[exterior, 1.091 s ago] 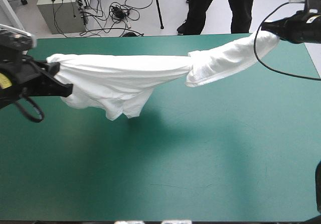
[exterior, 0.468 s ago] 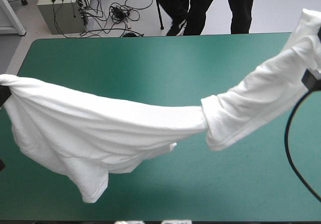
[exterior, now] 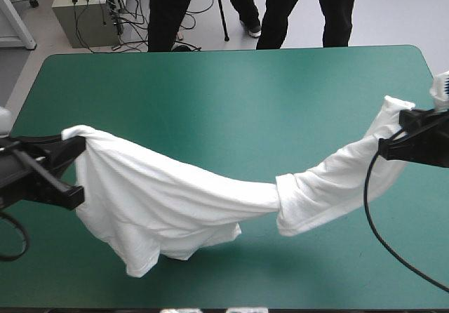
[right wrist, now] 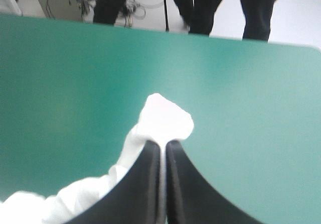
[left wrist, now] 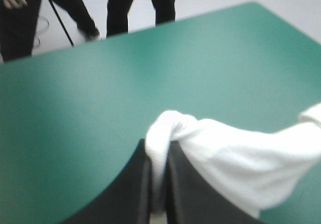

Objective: Fold the cloth

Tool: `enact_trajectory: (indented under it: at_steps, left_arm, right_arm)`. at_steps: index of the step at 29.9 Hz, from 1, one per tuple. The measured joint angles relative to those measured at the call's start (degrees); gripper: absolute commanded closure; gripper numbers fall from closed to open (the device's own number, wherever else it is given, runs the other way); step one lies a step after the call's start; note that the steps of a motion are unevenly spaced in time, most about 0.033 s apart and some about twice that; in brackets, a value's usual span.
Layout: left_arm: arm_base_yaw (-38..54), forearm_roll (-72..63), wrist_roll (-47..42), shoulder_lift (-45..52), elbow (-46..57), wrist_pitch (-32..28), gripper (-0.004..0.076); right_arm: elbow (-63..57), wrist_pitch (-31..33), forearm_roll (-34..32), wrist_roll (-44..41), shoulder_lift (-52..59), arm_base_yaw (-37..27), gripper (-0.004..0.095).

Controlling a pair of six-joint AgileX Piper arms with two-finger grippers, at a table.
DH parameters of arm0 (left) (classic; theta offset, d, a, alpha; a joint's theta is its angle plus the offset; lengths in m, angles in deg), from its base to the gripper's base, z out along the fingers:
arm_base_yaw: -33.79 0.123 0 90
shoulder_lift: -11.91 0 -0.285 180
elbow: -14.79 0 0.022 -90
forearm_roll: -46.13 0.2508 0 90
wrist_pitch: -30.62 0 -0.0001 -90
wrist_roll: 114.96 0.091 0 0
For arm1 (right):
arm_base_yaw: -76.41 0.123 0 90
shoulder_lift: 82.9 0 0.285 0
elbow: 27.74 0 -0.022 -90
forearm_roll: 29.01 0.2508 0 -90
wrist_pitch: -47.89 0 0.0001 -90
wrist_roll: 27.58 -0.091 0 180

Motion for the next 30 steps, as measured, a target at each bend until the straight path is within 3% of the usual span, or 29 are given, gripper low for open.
enact_trajectory:
  at_steps: [6, 11, 19, 30]
  left_arm:
    - [0.00, 2.21, -0.13, -9.08, 9.57, -0.97, 0.0733]
    - [0.00, 8.65, -0.13, -21.30, 10.45, -10.50, 0.0733]
    - [0.00, 15.75, -0.07, -40.00, 5.95, -21.16, 0.0732]
    - [0.00, 18.53, -0.03, -53.58, -3.96, -27.34, 0.0733]
  right_arm:
    - [-10.28, -6.50, -2.15, -0.12, -7.89, 0.05, 0.0925]
    - [-11.14, -13.76, -7.06, -1.73, -19.82, -0.23, 0.0925]
    - [-4.83, -18.38, -8.36, -2.31, -39.69, -4.19, 0.0925]
    - [3.41, -22.41, -8.16, -2.31, -48.60, -6.18, 0.0925]
